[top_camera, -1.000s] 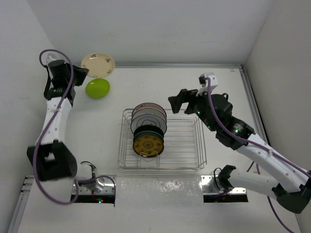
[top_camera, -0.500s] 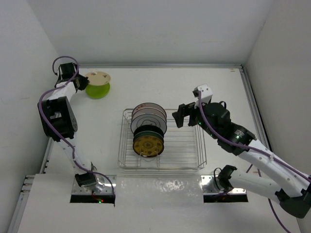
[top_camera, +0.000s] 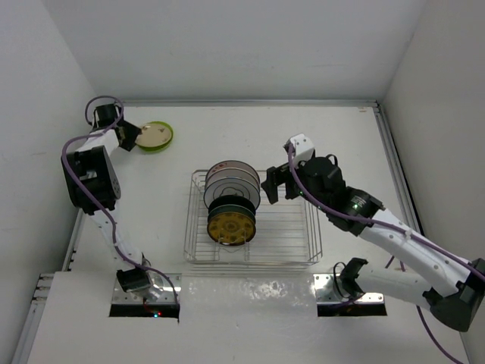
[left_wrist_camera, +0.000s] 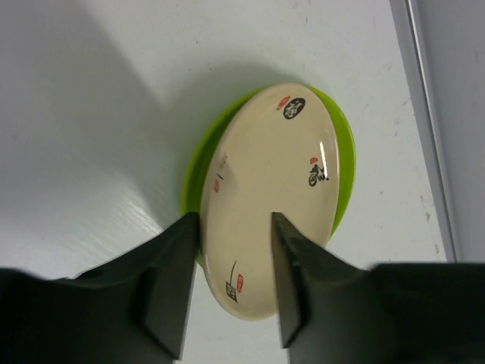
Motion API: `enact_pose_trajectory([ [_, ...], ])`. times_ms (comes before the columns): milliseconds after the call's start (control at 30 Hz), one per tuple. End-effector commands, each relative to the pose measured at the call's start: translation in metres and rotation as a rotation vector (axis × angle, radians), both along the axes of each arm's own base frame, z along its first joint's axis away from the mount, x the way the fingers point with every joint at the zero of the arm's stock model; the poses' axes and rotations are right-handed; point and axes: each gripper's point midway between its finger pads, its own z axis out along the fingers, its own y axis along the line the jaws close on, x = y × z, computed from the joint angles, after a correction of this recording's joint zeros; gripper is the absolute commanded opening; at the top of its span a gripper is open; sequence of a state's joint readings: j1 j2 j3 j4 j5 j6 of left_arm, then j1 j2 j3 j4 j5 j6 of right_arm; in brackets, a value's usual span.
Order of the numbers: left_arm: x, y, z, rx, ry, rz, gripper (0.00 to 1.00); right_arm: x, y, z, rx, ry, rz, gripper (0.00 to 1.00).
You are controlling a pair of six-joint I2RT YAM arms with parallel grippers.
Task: Unload the plates from the dish rack
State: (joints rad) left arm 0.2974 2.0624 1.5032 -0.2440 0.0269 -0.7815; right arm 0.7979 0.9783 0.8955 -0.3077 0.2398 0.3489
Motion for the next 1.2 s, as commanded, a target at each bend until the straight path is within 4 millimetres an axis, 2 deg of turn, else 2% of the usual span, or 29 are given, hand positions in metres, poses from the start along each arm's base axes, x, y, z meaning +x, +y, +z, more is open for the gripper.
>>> enact_pose_trajectory([
  [0, 0.015, 0.005, 0.029, 0.015, -0.065, -0.02, 0.44, 0.0, 0.012, 0.007, -0.008, -0.021, 0.074, 0.99],
  [33, 0.015, 0.005, 0.029, 0.013, -0.059, -0.018, 0.54, -0.002, 0.017, 0.004, -0.019, -0.01, 0.108, 0.99],
  [100, 0.009, 0.004, 0.027, 0.01, -0.029, -0.013, 0.68, -0.004, 0.02, 0.003, -0.031, 0.001, 0.139, 0.99],
  [133, 0.008, 0.005, 0.029, 0.013, -0.021, -0.007, 0.81, -0.005, 0.022, 0.003, -0.045, 0.001, 0.157, 0.99],
  [167, 0.008, 0.005, 0.031, 0.017, -0.016, -0.012, 0.85, -0.006, 0.027, -0.003, -0.061, 0.025, 0.186, 0.99],
  [200, 0.004, 0.002, 0.025, 0.012, 0.018, -0.023, 0.93, -0.008, 0.027, -0.003, -0.083, 0.043, 0.2, 0.99],
  [233, 0.01, 0.001, 0.035, 0.029, 0.013, -0.033, 0.97, -0.008, 0.029, -0.006, -0.109, 0.054, 0.225, 0.99],
  [267, 0.002, -0.001, 0.024, 0.031, 0.079, -0.046, 1.0, -0.009, 0.037, -0.009, -0.125, 0.081, 0.265, 0.99],
  [333, 0.003, 0.004, 0.032, 0.07, 0.103, -0.036, 1.0, -0.017, 0.042, -0.02, -0.174, 0.122, 0.338, 0.99],
  [433, -0.011, 0.009, 0.042, 0.095, 0.141, -0.005, 1.0, -0.032, 0.058, -0.027, -0.227, 0.111, 0.464, 0.99],
  [467, -0.016, 0.01, 0.06, 0.109, 0.121, 0.001, 1.0, -0.044, 0.07, -0.026, -0.247, 0.093, 0.522, 0.98],
  [533, -0.026, 0.008, 0.078, 0.122, 0.105, 0.006, 1.0, -0.052, 0.08, -0.033, -0.343, 0.04, 0.607, 0.92],
  [567, -0.031, 0.006, 0.115, 0.143, 0.025, 0.004, 1.0, -0.064, 0.091, -0.034, -0.372, 0.015, 0.664, 0.89],
  [600, -0.036, 0.0, 0.13, 0.14, -0.013, -0.018, 1.0, -0.064, 0.096, -0.042, -0.411, 0.014, 0.683, 0.85],
  [633, -0.046, -0.007, 0.133, 0.146, -0.022, -0.056, 1.0, -0.065, 0.099, -0.046, -0.438, -0.004, 0.714, 0.77],
  [667, -0.056, -0.015, 0.172, 0.171, -0.114, -0.087, 1.0, -0.068, 0.103, -0.048, -0.449, -0.01, 0.733, 0.73],
  [733, -0.078, -0.041, 0.182, 0.171, -0.141, -0.227, 1.0, -0.068, 0.109, -0.055, -0.462, -0.027, 0.768, 0.68],
  [767, -0.096, -0.052, 0.217, 0.216, -0.229, -0.266, 1.0, -0.068, 0.113, -0.059, -0.452, -0.043, 0.783, 0.68],
  [800, -0.111, -0.068, 0.206, 0.222, -0.217, -0.323, 1.0, -0.069, 0.115, -0.06, -0.448, -0.059, 0.802, 0.68],
  [833, -0.132, -0.076, 0.228, 0.287, -0.281, -0.357, 1.0, -0.074, 0.118, -0.061, -0.428, -0.069, 0.832, 0.68],
  [867, -0.143, -0.083, 0.229, 0.304, -0.295, -0.385, 1.0, -0.075, 0.119, -0.062, -0.422, -0.073, 0.846, 0.68],
  [900, -0.158, -0.092, 0.206, 0.292, -0.262, -0.421, 1.0, -0.075, 0.121, -0.062, -0.422, -0.089, 0.858, 0.68],
  [933, -0.169, -0.096, 0.2, 0.305, -0.268, -0.443, 1.0, -0.079, 0.123, -0.062, -0.411, -0.092, 0.883, 0.68],
  [967, -0.182, -0.103, 0.217, 0.341, -0.352, -0.457, 1.0, -0.081, 0.124, -0.064, -0.406, -0.097, 0.9, 0.68],
  [1000, -0.195, -0.111, 0.186, 0.315, -0.321, -0.482, 1.0, -0.083, 0.126, -0.063, -0.406, -0.116, 0.929, 0.68],
  [1033, -0.202, -0.116, 0.178, 0.304, -0.332, -0.486, 1.0, -0.086, 0.127, -0.063, -0.404, -0.121, 0.951, 0.69],
  [1067, -0.211, -0.12, 0.188, 0.329, -0.406, -0.49, 1.0, -0.091, 0.127, -0.065, -0.396, -0.118, 0.983, 0.69],
  [1100, -0.22, -0.129, 0.161, 0.297, -0.386, -0.524, 1.0, -0.093, 0.127, -0.066, -0.401, -0.127, 1.009, 0.72],
  [1167, -0.231, -0.129, 0.153, 0.32, -0.39, -0.527, 1.0, -0.095, 0.127, -0.07, -0.408, -0.129, 1.029, 0.74],
])
